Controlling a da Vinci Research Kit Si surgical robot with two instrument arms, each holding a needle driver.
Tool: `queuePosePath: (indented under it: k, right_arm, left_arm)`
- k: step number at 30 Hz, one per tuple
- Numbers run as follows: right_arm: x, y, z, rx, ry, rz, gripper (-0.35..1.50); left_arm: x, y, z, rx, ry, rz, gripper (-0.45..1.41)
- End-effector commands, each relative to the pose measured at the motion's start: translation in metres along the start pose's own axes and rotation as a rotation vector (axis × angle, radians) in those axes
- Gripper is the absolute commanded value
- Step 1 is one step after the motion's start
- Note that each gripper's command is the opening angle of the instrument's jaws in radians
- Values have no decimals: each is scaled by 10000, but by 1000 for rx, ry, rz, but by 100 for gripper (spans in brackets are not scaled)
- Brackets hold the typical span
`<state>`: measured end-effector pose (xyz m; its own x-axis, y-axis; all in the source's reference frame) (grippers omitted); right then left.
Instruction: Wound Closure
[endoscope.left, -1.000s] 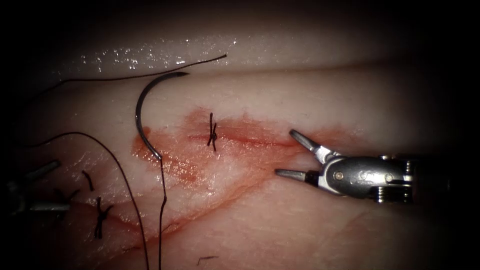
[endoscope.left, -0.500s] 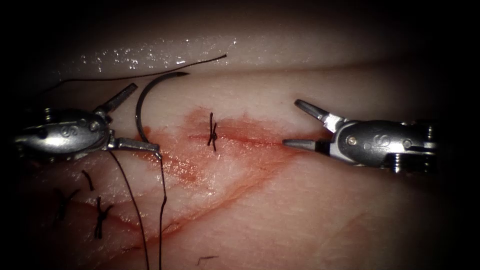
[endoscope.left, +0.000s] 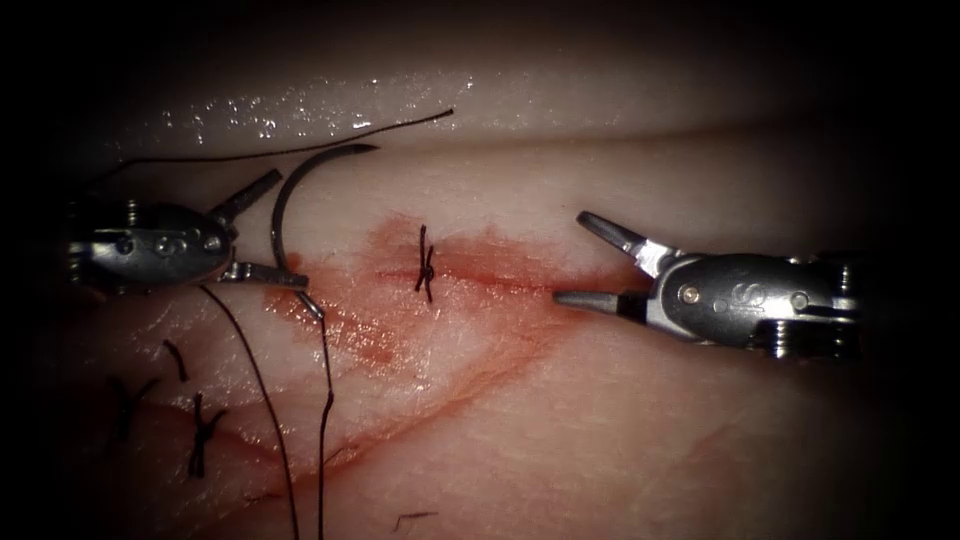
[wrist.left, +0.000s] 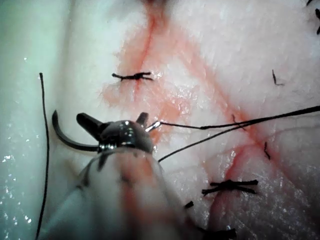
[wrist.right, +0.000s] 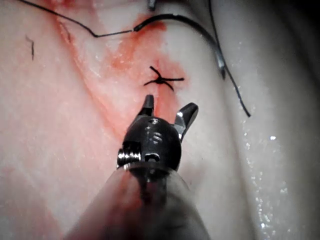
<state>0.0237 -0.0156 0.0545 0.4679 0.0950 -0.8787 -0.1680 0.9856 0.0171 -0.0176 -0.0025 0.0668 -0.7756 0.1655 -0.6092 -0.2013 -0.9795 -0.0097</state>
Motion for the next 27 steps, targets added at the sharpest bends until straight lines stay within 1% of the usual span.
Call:
queuePosePath:
  k: [1,3,6,9,11,14,15,18,22,27]
  right_arm:
    - [0,-2,10,3,5,-3,68]
    - [-1,-3,11,6,6,-4,69]
    - [-1,-4,11,8,8,-5,69]
    - [-1,-4,12,7,7,-5,69]
    - [0,-5,14,9,7,-5,69]
    - [1,-7,17,13,14,-5,69]
    - [1,-8,20,15,18,-5,69]
    - [1,-11,23,13,24,-7,71]
    - [1,-13,27,16,26,-8,73]
    - [0,-14,29,16,28,-16,74]
  left_arm:
    - [-1,1,9,-13,-10,47,86]
    - [-4,0,10,-18,-20,111,81]
    - [-7,1,13,6,-42,202,81]
    - [-11,6,16,6,-59,269,79]
    - [-15,9,20,17,-85,331,74]
    - [-19,4,24,39,-116,390,74]
    - [-25,0,26,49,-153,421,74]
    - [-33,-6,27,43,-201,461,74]
    - [-43,-16,29,64,-245,503,71]
    - [-48,-25,37,78,-267,569,71]
